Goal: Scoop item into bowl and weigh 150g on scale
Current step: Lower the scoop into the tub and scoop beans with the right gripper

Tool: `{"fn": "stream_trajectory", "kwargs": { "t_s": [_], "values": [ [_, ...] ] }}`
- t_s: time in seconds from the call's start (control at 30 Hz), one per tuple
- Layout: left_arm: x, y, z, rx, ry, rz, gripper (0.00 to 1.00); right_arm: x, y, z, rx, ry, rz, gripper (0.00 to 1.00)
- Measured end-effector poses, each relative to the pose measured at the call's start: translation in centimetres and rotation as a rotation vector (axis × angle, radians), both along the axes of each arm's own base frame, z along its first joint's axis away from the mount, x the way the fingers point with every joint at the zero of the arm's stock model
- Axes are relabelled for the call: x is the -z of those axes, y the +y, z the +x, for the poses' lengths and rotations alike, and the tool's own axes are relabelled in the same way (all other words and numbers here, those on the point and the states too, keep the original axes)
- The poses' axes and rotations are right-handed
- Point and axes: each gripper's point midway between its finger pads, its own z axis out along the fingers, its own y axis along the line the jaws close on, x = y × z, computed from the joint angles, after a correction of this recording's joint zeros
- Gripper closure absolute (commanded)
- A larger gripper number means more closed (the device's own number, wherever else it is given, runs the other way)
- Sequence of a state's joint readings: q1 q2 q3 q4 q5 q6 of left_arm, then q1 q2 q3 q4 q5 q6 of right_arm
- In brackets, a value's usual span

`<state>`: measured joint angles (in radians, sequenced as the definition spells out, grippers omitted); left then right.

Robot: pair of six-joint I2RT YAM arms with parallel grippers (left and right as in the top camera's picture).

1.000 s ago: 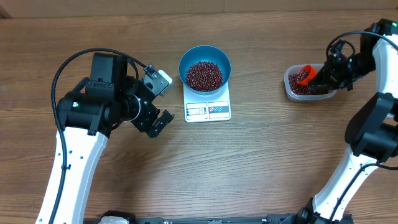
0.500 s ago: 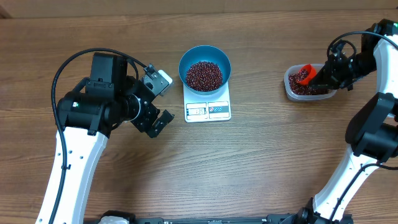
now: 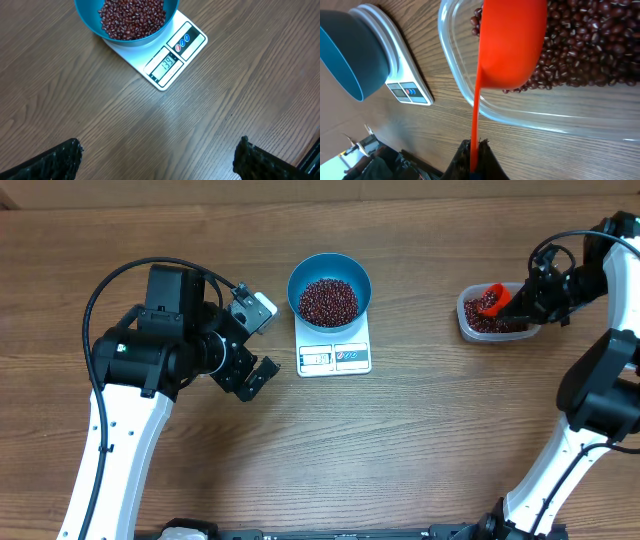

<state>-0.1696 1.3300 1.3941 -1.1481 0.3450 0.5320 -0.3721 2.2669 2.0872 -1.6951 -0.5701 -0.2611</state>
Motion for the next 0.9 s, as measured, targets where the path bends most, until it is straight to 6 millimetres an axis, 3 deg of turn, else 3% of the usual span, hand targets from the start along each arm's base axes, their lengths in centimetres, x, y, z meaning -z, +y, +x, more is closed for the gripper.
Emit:
{"fn": "stream_trajectory", "kwargs": {
  "t_s": [0.23,0.9],
  "values": [
    [0.0,0.0,0.0,0.0,0.0,0.0,0.0,-0.02,-0.69,-0.09,0.038,0.013,0.003,0.96],
    [0.0,0.0,0.0,0.0,0.0,0.0,0.0,-0.52,-0.15,0.25,0.106,0.04,0.045,0.96]
  ]
}}
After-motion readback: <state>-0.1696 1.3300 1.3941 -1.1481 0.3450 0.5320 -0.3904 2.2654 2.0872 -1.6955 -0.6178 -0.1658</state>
